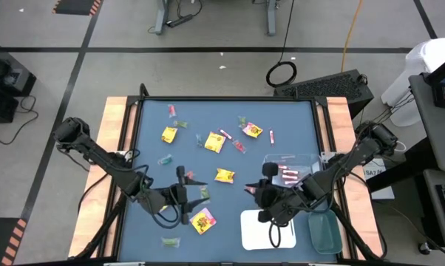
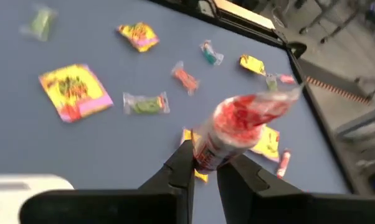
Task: Sort candy
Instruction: Put the transparent candy roll into the transparent bin
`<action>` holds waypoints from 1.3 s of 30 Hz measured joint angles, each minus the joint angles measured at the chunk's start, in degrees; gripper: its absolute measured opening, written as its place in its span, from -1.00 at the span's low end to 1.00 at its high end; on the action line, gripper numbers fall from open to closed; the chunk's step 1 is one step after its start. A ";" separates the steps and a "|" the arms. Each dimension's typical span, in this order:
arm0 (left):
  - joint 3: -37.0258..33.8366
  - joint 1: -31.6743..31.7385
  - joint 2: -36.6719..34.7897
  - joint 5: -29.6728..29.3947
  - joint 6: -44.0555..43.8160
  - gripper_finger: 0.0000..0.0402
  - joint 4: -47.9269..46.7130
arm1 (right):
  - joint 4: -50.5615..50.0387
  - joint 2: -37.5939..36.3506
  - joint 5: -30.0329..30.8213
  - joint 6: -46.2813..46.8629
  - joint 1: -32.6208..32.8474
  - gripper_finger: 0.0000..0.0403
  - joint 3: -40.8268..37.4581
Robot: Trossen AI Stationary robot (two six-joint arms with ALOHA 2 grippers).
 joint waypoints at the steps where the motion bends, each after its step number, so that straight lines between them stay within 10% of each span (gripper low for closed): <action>1: 0.00 0.07 0.00 0.62 -0.02 0.13 0.00 | -0.31 0.00 -0.01 -2.18 0.00 -0.78 0.00; 15: 0.00 0.14 0.00 2.49 0.00 0.13 -0.05 | -3.78 0.00 -0.06 -18.01 0.00 -0.78 0.00; 39: 0.00 0.14 0.00 2.49 0.03 0.13 -0.03 | -3.78 0.00 -0.17 30.11 -0.02 -0.77 0.00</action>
